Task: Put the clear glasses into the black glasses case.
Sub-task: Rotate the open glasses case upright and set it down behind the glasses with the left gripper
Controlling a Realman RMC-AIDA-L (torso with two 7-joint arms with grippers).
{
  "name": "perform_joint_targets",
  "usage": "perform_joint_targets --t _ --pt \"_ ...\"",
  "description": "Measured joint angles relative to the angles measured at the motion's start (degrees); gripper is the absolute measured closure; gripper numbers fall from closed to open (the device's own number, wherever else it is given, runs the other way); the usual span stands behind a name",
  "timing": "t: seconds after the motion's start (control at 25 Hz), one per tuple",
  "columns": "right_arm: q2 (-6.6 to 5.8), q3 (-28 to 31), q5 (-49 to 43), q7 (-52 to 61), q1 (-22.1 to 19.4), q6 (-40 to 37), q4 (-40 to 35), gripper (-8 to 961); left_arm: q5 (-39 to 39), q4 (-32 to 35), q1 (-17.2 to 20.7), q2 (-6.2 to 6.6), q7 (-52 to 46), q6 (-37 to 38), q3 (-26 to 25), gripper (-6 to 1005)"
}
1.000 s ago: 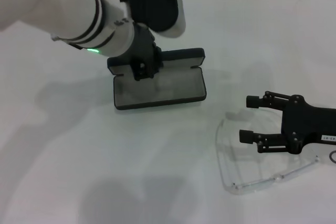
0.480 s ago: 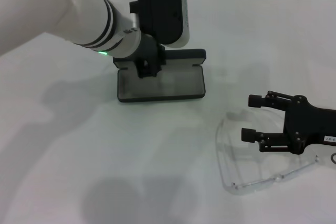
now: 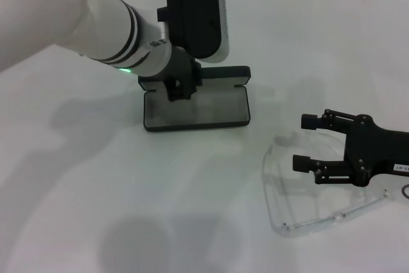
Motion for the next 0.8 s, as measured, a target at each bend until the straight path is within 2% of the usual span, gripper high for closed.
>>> perform_joint_targets --t 0.48,0.68,0.8 --pt "-0.04 0.04 0.57 0.00 -0.13 -0.67 -0.06 81 -1.10 0.04 0.68 0.00 -0.18 -0.92 0.39 780" --pt "-0.07 0.06 0.60 0.00 -0.34 -0.71 -0.05 81 -0.86 0.32 1.38 0.00 -0.26 -1.76 0.39 692" --pt "-0.09 0.05 0.62 0.00 -0.36 -0.74 -0.04 81 -1.60 2.74 2.97 0.00 -0.40 -2.08 0.22 686"
